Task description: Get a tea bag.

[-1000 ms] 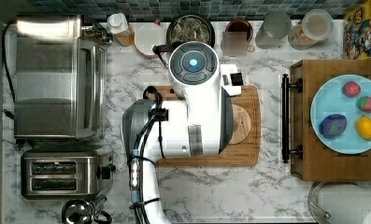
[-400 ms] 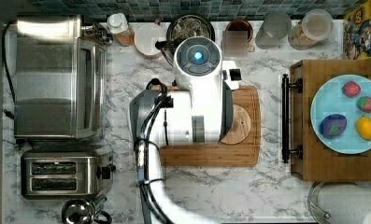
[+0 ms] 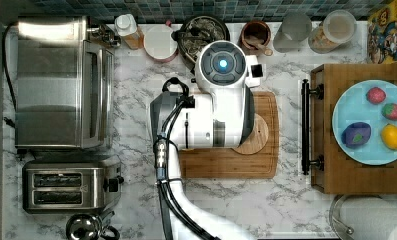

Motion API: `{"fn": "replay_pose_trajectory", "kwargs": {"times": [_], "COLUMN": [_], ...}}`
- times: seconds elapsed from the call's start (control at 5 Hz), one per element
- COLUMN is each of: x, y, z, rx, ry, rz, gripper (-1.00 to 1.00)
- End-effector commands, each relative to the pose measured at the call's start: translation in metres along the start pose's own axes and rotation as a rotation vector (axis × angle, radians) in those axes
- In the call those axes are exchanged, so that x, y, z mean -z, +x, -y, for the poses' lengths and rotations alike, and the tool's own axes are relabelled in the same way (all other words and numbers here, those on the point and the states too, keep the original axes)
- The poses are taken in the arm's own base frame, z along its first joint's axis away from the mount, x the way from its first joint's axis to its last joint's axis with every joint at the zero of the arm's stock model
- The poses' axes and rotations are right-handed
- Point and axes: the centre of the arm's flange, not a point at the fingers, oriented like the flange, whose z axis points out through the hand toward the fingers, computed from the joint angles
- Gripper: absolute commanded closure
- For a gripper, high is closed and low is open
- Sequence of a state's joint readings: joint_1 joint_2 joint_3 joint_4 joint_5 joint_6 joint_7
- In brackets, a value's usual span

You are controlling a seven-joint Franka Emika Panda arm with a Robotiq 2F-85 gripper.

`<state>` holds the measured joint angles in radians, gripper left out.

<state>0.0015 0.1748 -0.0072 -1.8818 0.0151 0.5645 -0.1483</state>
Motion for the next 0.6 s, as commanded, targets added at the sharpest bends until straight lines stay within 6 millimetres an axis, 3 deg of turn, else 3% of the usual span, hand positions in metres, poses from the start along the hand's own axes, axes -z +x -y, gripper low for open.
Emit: {"fn": "replay_pose_trajectory", "kwargs": {"times": [0.2,0.6], "x": [0.092,0.08], "y": [0.017,0.029], "z": [0.027,0.05], "rx": [0.102,0.087], "ry": [0.15,0.15], "rz": [-0.215,-0.276], "gripper": [-1.0,-1.0]}}
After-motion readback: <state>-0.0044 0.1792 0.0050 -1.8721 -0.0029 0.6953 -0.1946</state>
